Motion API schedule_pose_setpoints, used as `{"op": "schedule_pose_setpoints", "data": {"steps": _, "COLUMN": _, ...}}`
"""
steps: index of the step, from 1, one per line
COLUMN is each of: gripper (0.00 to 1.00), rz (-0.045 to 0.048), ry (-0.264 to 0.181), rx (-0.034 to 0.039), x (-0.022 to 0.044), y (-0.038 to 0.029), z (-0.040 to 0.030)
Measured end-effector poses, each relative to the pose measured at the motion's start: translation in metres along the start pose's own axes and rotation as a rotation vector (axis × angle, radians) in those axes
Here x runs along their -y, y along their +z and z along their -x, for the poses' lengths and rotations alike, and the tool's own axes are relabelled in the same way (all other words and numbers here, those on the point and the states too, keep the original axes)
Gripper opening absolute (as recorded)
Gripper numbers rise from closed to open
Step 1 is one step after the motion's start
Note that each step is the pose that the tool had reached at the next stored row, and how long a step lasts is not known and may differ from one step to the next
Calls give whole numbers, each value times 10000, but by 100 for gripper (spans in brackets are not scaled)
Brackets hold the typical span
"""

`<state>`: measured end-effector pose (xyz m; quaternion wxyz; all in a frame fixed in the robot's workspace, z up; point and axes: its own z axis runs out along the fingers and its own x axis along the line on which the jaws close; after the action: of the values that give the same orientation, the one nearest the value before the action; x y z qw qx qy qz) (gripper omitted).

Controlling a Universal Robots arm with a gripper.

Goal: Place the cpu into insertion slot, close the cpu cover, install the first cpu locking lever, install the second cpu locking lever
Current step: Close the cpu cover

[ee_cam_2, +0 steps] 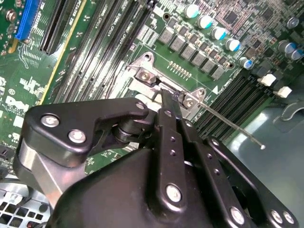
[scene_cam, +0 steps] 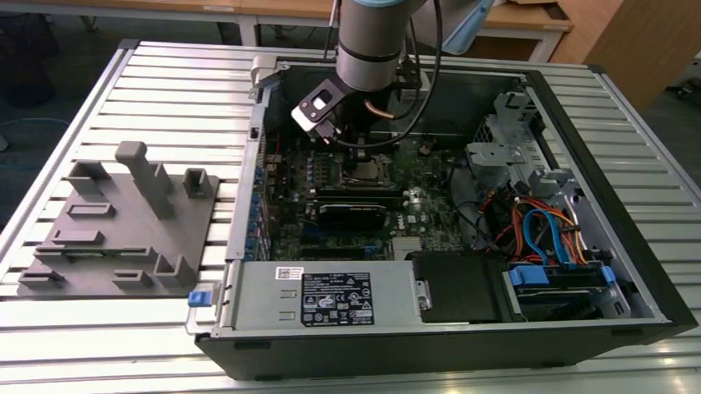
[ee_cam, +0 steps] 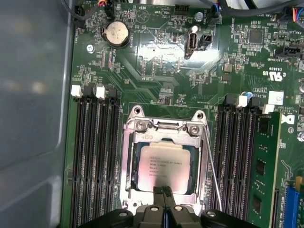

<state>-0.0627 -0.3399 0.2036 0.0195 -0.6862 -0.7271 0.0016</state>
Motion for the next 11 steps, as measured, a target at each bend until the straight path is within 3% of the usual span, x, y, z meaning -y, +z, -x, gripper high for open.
{"op": "schedule_pose_setpoints", "data": {"steps": 11, "gripper": 10, "rz": 1, "ry": -5, "rx": -13, "x": 52, "y": 17, "z": -13}}
